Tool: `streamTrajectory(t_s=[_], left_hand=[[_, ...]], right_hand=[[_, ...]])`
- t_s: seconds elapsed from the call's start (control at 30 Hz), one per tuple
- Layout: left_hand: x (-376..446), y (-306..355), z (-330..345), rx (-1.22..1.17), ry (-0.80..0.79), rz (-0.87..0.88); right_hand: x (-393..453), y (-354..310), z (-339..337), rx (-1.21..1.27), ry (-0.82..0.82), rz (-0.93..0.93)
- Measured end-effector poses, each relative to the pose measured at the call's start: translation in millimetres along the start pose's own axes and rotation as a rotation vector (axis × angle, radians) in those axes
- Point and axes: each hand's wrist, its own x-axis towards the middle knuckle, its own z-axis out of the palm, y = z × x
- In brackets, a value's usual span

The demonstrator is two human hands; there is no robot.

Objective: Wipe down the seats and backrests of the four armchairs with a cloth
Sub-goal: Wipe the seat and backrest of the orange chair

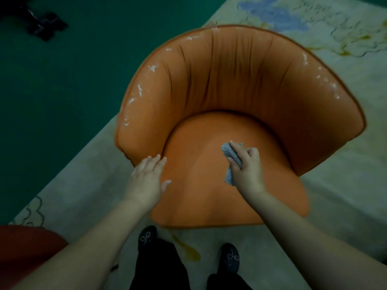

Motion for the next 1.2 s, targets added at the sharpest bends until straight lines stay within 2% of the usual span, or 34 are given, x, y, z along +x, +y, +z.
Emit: streamTrajectory(t_s=[0.13, 0.33, 0.53, 0.97, 1.1, 1.2], left_hand=[[7.6, -32.2, -20.1, 0.030, -0.028, 0.074], [25.3, -95.2, -66.9, 0.074, -0.036, 0.235], [46.4, -140.0, -114.3, 0.103, -0.052, 0.281], [109.1, -172.5, -146.5, 0.047, -0.039, 0.256], [138.5, -196.4, -147.8, 0.028, -0.096, 0.318], [171.1, -212.1, -152.5, 0.020, -0.141, 0.416]], right_hand=[[-1.9, -34.5, 26.0, -0.019, 0.027, 0.026], [-9.7, -104.8, 71.7, 0.012, 0.201, 0.089], [-21.5, -154.4, 106.5, 0.043, 0.258, 0.141], [33.2, -187.0, 129.2, 0.066, 0.256, 0.152], [51.0, -200.9, 152.4, 0.060, 0.302, 0.171], [64.8, -210.8, 175.2, 0.031, 0.397, 0.216]])
